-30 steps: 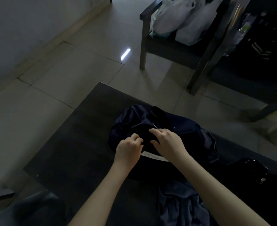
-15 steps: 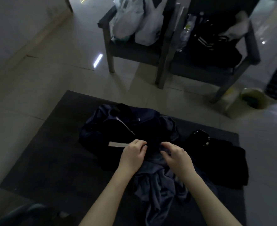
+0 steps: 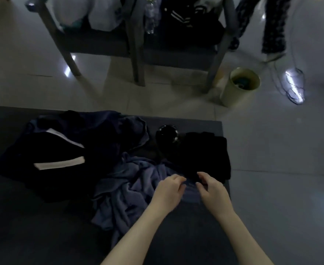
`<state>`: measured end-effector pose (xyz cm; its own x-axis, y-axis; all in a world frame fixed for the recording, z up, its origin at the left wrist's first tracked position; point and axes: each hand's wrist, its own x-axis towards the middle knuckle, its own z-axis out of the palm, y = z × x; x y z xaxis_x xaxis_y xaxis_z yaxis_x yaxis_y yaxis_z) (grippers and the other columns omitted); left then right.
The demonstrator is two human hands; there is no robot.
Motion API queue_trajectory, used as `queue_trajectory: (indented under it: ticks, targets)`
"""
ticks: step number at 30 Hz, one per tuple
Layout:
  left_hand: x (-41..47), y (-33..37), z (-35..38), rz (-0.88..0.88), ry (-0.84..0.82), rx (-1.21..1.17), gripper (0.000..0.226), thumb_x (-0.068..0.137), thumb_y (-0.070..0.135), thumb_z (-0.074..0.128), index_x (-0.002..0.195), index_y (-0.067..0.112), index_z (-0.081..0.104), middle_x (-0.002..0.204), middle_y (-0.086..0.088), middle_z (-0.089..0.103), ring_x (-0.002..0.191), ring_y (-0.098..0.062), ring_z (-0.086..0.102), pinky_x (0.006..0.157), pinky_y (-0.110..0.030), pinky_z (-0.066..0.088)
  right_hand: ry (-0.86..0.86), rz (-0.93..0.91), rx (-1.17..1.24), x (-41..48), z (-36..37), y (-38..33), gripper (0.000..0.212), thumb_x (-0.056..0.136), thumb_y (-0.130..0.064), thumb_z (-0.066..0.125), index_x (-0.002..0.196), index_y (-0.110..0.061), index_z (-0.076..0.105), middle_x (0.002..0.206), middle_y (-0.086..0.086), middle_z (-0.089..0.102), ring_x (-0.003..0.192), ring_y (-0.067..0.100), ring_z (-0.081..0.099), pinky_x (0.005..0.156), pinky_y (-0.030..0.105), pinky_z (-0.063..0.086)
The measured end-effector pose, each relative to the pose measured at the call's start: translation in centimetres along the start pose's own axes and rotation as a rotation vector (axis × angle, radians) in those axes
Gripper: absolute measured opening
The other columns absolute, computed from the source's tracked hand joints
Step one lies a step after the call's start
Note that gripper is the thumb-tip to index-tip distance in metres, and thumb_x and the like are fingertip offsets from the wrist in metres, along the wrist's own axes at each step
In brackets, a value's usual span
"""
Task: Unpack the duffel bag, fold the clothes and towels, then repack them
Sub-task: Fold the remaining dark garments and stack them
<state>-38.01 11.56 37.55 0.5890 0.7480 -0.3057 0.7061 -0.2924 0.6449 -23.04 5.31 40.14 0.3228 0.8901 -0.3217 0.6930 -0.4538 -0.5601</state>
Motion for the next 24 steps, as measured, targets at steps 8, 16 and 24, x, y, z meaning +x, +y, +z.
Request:
queue_trajectory:
  ticks: [8,16,24]
  targets:
    - [10.9,2.5,7.6,-0.046,-0.043,0.156,0.054,0.101,0.036,0.038,0.151,0.025,0.021,0.159,0.004,0.011,0.145,-0.02,0.013,0.114,-0.043,0.021,0.095,0.091,-0.008,6.9,0.1,10.0,0.048,0.096,-0.022,0.051,0.141,-0.008,0.04,0.142,0.009,0.045,0.129,0.024,0.044,0.102,0.035,0.04]
    - [16.4,-1.0,11.9,-0.211,-0.073,0.322,0.071,0.096,0.056,0.032,0.152,0.025,0.001,0.16,0.001,-0.012,0.147,-0.024,-0.009,0.115,-0.048,0.022,0.04,0.408,0.343,14.5,2.7,13.8,0.076,0.089,-0.041,0.058,0.149,-0.014,0.02,0.148,0.01,0.036,0.133,0.027,0.038,0.104,0.044,0.04]
    - [16.3,-3.1,12.9,-0.093,0.079,0.332,0.071,0.086,0.059,0.028,0.143,0.016,0.032,0.15,-0.013,0.037,0.136,-0.035,0.038,0.092,-0.044,0.049,0.038,0.468,0.719,17.3,1.7,13.9,0.067,0.08,-0.032,0.073,0.136,-0.017,0.04,0.115,0.0,0.056,0.103,0.02,0.057,0.083,0.034,0.05]
